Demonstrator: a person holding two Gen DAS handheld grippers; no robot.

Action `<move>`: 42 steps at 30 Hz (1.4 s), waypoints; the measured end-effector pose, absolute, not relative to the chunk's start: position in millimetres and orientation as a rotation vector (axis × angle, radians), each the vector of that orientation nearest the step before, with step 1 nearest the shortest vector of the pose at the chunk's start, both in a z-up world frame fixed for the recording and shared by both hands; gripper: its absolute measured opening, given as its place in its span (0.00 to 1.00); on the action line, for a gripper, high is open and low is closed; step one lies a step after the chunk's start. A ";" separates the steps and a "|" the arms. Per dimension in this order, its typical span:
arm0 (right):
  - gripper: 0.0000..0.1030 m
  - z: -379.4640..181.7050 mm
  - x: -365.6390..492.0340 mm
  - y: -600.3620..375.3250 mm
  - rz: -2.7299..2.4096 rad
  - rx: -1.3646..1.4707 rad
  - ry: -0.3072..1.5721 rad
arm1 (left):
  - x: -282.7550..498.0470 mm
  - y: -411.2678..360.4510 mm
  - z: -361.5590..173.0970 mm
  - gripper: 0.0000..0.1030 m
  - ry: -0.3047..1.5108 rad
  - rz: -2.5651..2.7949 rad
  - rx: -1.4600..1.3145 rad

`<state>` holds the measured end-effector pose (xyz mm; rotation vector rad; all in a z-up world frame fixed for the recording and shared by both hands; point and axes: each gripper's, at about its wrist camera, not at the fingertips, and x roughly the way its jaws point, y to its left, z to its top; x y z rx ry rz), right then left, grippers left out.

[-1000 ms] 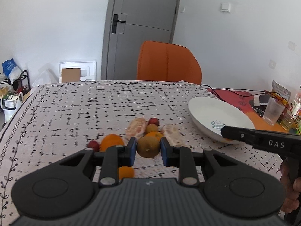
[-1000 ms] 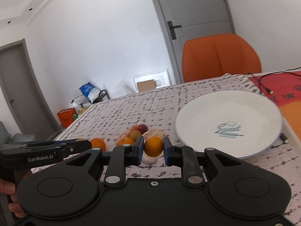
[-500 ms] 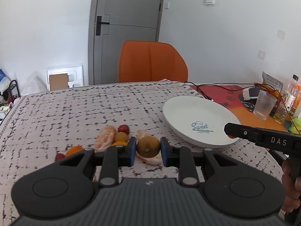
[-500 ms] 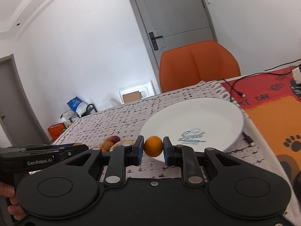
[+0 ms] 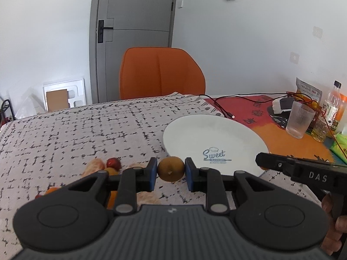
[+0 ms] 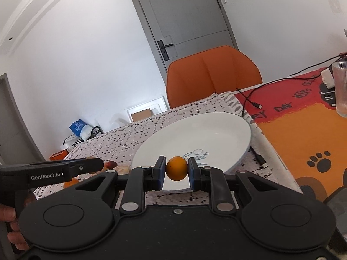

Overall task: Organize fruits
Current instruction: 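Carry the kiwi and mandarin in both grippers over the white bowl, then open the right gripper dropping the mandarin while the left gripper releases the kiwi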

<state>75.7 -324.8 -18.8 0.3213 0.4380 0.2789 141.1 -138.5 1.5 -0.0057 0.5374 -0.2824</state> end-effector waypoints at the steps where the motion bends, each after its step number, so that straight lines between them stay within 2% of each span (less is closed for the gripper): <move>1: 0.20 -19.9 77.2 -325.9 0.278 0.323 0.439 | 143.1 -140.9 1.5 0.25 0.537 -0.285 -0.003; 12: 0.20 -27.8 85.2 -336.1 0.260 0.345 0.452 | 167.3 -169.3 -7.9 0.25 0.567 -0.313 0.025; 17: 0.26 -26.8 84.8 -341.7 0.247 0.348 0.439 | 175.8 -180.6 -10.3 0.25 0.573 -0.331 0.035; 21: 0.26 -24.8 83.6 -342.3 0.245 0.343 0.431 | 181.4 -188.2 -13.7 0.25 0.584 -0.347 0.037; 35: 0.27 -26.6 83.6 -341.9 0.228 0.356 0.445 | 184.0 -169.2 -12.2 0.29 0.610 -0.297 0.001; 38: 0.31 -26.1 83.8 -335.6 0.233 0.350 0.449 | 179.9 -156.3 -8.1 0.33 0.601 -0.277 -0.016; 42: 0.34 -23.5 83.8 -325.4 0.238 0.339 0.452 | 174.2 -137.7 -4.6 0.46 0.597 -0.243 -0.035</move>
